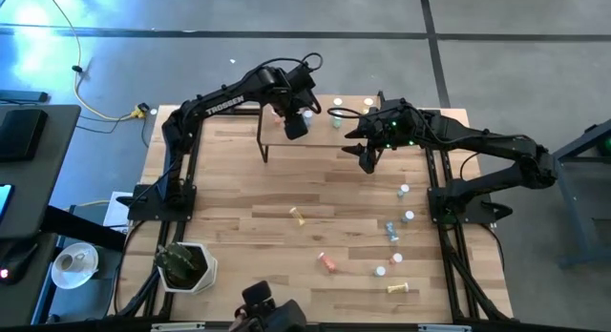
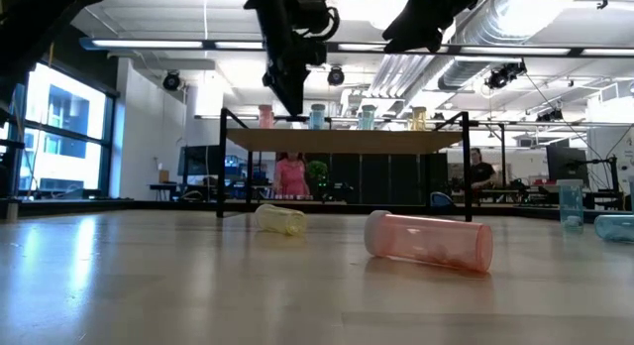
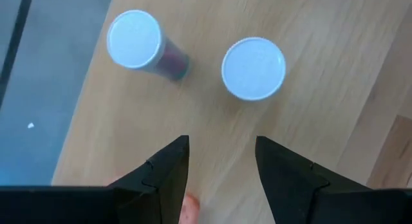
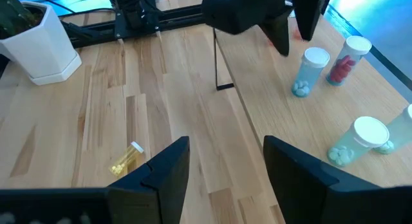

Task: Pick and place medicine bottles onto shelf by color
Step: Put the yellow pill bottle on the shelf aligned with the other yellow pill bottles

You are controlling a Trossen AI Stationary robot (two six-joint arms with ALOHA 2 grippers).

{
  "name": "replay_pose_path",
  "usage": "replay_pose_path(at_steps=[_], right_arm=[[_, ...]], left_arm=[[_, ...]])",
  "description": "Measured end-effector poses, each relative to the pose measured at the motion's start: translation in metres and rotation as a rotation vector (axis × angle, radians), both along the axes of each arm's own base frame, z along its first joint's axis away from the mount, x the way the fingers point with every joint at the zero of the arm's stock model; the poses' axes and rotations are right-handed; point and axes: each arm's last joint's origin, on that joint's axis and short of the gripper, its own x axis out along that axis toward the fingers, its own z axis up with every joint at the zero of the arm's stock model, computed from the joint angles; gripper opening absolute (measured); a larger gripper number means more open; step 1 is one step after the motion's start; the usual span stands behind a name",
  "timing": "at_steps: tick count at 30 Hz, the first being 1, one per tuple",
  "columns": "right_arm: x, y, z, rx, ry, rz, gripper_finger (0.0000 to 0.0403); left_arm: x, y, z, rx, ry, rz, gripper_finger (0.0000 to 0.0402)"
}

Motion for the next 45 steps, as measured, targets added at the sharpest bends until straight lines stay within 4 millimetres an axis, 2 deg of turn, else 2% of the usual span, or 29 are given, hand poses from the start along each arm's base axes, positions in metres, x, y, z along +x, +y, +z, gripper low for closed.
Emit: replay_pose_path(at_steps=[5, 10, 16, 19, 23, 28, 33, 35, 39, 45], right_arm=[[0.000, 0.000, 0.000, 0.000, 0.000, 0.000, 0.0190], [0.000, 0.000, 0.000, 0.000, 0.000, 0.000, 0.0190], [0.000, 0.000, 0.000, 0.001, 0.004, 0.000, 0.0190], [-0.001, 0.000, -0.002, 0.006, 0.019, 0.000, 0.0190], [-0.002, 0.001, -0.004, 0.014, 0.043, 0.000, 0.0190], [-0.003, 0.001, -0.005, 0.020, 0.063, 0.000, 0.0190], [-0.004, 0.001, -0.006, 0.022, 0.068, 0.000, 0.0190], [-0.004, 0.001, -0.006, 0.021, 0.065, 0.000, 0.0190], [-0.004, 0.001, -0.005, 0.020, 0.064, 0.000, 0.0190], [-0.003, 0.001, -0.005, 0.019, 0.061, 0.000, 0.0190]], left_arm=[[-0.006, -0.006, 0.014, 0.077, 0.006, 0.019, 0.0170], [-0.013, -0.014, 0.037, 0.127, -0.070, 0.031, 0.0170], [-0.005, -0.035, 0.053, 0.153, -0.160, -0.005, 0.0170], [0.004, -0.047, 0.053, 0.148, -0.182, -0.042, 0.0170], [0.022, -0.063, 0.043, 0.166, -0.228, -0.099, 0.0170], [0.037, -0.085, 0.013, 0.141, -0.194, -0.143, 0.0170], [0.042, -0.103, -0.018, 0.135, -0.119, -0.147, 0.0170], [0.038, -0.109, -0.027, 0.130, -0.101, -0.154, 0.0170], [0.026, -0.121, -0.030, 0.159, -0.173, -0.146, 0.0170], [0.003, -0.128, -0.029, 0.244, -0.436, -0.116, 0.0170]])
